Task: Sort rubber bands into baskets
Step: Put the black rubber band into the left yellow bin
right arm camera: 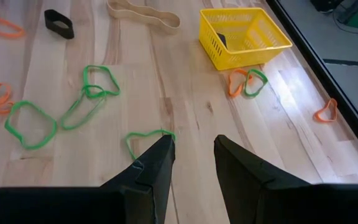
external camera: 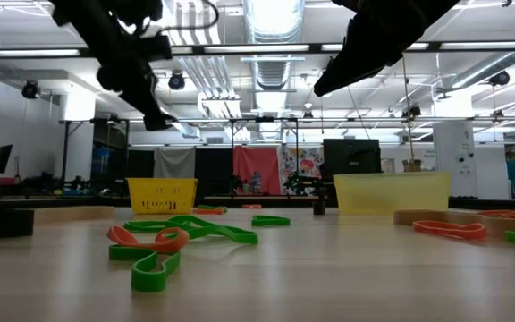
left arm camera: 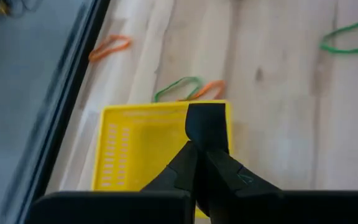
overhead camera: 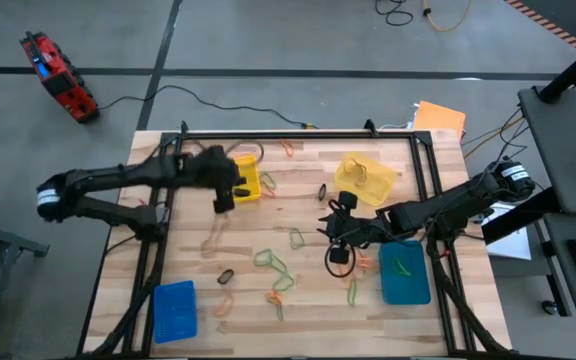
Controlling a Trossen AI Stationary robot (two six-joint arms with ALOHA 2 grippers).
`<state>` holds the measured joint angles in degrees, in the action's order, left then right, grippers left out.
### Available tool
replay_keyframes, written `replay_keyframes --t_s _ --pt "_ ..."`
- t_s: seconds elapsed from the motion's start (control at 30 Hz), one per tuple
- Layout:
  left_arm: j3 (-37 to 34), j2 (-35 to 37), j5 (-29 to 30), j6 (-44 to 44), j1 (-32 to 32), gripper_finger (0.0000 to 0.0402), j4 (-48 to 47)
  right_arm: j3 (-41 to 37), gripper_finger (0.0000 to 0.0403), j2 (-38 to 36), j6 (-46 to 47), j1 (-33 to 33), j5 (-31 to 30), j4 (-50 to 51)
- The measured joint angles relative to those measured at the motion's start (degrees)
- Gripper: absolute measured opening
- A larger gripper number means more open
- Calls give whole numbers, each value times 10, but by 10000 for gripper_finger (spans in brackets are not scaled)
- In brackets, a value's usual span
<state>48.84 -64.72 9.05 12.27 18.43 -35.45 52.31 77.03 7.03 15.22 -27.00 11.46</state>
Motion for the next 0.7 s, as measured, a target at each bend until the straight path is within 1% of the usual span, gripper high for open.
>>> replay_keyframes --t_s 0.07,0.13,0.27,0.33,0.53,0.7 --pt "0 -11 -32 24 50 0 5 0 112 0 0 0 0 0" --pt "0 -25 -44 43 86 0 15 0 112 0 0 0 0 0" --pt "0 -57 -71 78 130 0 28 0 112 0 0 0 0 -1" --pt "0 -75 -85 88 141 0 38 0 112 0 0 0 0 0" --pt "0 -125 -86 100 150 0 57 0 112 0 0 0 0 -1" --pt "0 -151 -86 102 154 0 65 0 112 0 0 0 0 0"
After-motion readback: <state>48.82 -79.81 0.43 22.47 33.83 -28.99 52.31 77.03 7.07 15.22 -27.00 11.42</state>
